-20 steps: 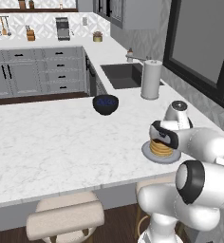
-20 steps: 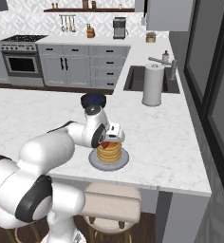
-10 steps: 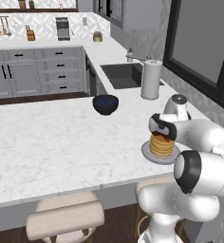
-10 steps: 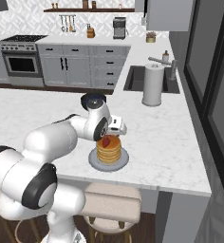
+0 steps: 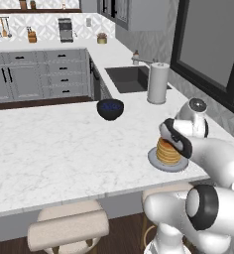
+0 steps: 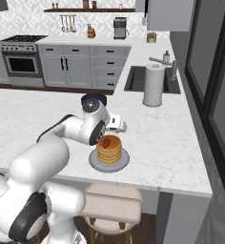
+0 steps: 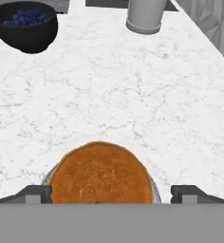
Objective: Take the strawberry from the fridge and place it on top of the pancake, located on the dining counter.
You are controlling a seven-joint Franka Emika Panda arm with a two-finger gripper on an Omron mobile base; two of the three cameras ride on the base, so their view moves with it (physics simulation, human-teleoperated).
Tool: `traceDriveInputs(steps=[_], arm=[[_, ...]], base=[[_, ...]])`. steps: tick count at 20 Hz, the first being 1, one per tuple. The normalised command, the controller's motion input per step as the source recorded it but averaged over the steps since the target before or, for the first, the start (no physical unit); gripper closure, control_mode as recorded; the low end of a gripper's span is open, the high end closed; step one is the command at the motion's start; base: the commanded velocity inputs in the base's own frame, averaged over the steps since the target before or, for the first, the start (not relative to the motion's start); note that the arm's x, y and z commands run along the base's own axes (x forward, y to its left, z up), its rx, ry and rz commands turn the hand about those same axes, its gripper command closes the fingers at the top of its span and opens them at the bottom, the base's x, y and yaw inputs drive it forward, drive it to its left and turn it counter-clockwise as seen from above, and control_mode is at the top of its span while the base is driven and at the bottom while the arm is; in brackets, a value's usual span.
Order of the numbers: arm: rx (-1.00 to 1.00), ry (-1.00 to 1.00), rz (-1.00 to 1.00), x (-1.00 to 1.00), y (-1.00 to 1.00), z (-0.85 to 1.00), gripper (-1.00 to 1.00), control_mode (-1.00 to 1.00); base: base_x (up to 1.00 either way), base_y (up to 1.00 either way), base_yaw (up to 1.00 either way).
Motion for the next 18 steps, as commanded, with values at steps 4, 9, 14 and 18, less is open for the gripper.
traceDriveInputs(steps=[4, 9, 14, 18], arm=[[0.0, -0.01, 0.0, -0.78, 0.31, 0.94, -1.0, -1.0], [-0.1, 0.22, 0.0, -0.96, 0.8, 0.49, -1.0, -1.0], [-0.14, 0.37, 0.0, -0.76, 0.93, 0.04, -1.0, -1.0], [-0.02, 0.17, 0.0, -0.93, 0.78, -0.44, -1.0, -1.0]], base=[[0.0, 0.0, 0.0], [0.0, 0.0, 0.0], [0.0, 0.0, 0.0], [0.0, 0.0, 0.0]])
